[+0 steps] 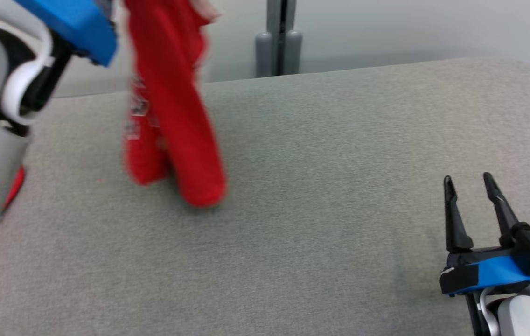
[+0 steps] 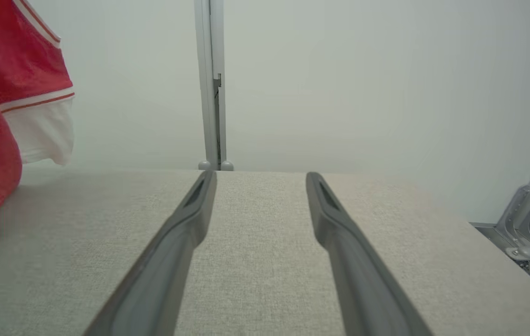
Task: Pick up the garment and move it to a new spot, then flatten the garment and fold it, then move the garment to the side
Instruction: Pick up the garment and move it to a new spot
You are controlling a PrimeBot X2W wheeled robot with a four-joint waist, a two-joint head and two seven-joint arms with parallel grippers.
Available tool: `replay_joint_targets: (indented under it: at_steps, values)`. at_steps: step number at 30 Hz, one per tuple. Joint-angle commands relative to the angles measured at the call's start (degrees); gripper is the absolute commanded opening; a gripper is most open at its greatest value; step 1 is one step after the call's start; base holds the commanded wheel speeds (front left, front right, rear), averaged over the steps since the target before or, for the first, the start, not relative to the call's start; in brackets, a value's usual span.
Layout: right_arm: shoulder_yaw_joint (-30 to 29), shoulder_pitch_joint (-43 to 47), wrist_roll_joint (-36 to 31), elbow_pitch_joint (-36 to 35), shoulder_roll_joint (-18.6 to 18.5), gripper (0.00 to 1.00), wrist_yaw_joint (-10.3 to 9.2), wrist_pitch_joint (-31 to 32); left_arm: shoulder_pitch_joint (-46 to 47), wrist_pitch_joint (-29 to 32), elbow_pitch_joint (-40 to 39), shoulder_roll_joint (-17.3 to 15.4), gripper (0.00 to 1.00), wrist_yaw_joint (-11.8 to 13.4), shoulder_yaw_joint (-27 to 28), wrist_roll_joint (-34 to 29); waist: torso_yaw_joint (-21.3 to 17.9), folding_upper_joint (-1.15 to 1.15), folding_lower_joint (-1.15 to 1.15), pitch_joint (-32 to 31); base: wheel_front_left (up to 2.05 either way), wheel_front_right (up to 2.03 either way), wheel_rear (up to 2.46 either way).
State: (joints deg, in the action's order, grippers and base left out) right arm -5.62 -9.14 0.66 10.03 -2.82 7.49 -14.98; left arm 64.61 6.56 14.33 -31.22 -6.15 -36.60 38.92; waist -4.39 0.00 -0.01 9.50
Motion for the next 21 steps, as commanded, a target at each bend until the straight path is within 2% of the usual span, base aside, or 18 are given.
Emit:
replay_joint_targets:
  at_steps: [1,5,10,16,21]
  values:
    - [-0.9,0.4,0.3,0.1,-0.1,1.00,0.00,-0.3,0.1,0.2,-2.4,1.2,0.00,0.5,0.0,1.3,-1.5,0.00,0.01,-1.0,0.00,0.00,0.00]
    - [-3.1,-0.2,0.8,0.1,-0.1,1.00,0.00,-0.3,-3.6,1.2,-7.2,4.0,0.00,2.0,0.5,5.4,-1.9,0.00,0.01,0.3,0.00,0.00,0.00]
    - [-4.3,-1.6,1.1,-0.3,-0.1,1.00,0.00,-0.3,-11.0,0.9,-6.1,4.0,0.00,4.0,-0.6,7.6,-2.4,0.00,0.01,2.8,0.00,0.00,0.00]
    - [-4.3,-3.4,1.5,-0.7,-0.1,1.00,0.00,-0.3,-20.9,-3.4,6.9,4.8,0.00,5.1,0.1,10.8,-2.9,0.00,0.01,6.5,0.00,0.00,0.00]
    - [-4.0,-4.9,1.7,-1.1,-0.1,1.00,0.00,-0.3,-23.1,-8.2,19.2,6.2,0.00,4.9,0.9,11.2,-3.3,0.00,0.01,9.7,0.00,0.00,0.00]
